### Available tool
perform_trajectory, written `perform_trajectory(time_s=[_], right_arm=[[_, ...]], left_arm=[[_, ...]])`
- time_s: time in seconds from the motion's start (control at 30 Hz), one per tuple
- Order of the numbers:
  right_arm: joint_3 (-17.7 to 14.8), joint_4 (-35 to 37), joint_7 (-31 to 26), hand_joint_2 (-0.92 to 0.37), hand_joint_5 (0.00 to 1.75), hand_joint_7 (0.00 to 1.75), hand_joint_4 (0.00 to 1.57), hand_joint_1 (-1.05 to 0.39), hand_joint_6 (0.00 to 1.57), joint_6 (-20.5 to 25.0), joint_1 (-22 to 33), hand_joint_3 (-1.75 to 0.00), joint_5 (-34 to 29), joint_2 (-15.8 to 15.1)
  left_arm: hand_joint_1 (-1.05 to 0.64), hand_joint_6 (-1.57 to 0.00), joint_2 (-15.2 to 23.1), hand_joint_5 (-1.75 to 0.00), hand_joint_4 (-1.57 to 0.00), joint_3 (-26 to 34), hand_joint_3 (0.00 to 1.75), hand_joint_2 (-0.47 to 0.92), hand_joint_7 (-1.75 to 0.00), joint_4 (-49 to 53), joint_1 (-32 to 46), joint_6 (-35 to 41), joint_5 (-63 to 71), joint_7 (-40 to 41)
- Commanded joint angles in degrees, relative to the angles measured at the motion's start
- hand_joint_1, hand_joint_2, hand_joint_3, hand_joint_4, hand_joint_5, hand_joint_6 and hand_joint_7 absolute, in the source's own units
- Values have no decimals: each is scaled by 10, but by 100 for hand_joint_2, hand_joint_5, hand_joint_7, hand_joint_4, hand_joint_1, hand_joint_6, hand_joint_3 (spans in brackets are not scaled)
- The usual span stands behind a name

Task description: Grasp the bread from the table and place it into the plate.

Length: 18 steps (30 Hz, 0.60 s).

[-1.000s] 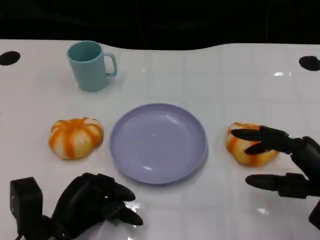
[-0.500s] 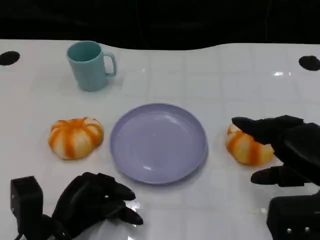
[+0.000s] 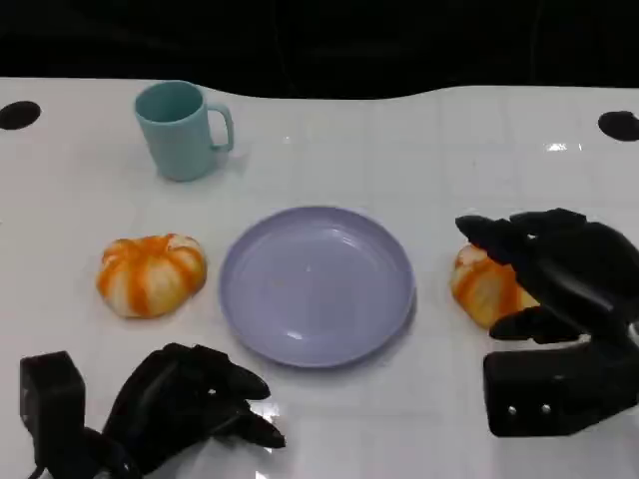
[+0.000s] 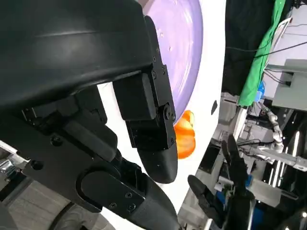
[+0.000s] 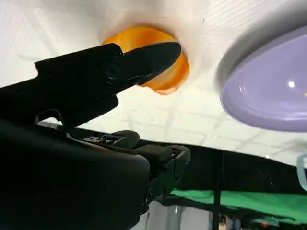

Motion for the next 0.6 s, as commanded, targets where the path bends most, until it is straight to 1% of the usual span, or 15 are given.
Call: perform_trajectory(time_s=[0.03, 0.13, 0.33, 0.5, 0.6], right_arm=[[18, 48, -19, -89, 9, 0, 21, -73, 17, 16, -26, 0, -4, 0], [34, 97, -37, -86, 9, 1, 23, -70, 20, 19, -45, 0, -4, 5], [63, 195, -67, -85, 8, 1, 25, -70, 21, 22, -87, 0, -2, 15], [81, 272, -85, -86, 7, 1, 26, -68, 22, 24, -123, 0, 7, 31], [87, 305, -87, -87, 6, 1, 26, -68, 22, 23, -139, 0, 17, 38]], left_arm=[[-105, -157, 8, -21, -157, 2, 0, 70, -2, -2, 6, -1, 1, 1], [-105, -156, 8, -21, -157, 3, 0, 70, -2, -3, 6, 2, -1, -1], [-105, -156, 7, -20, -157, 2, 0, 70, -1, -5, 8, 0, -1, 0], [-105, -157, 7, -21, -157, 0, 0, 70, -2, -12, 12, -1, 4, 8], [-105, -157, 7, -21, -157, -1, 0, 70, -2, -17, 16, 3, 4, 9]])
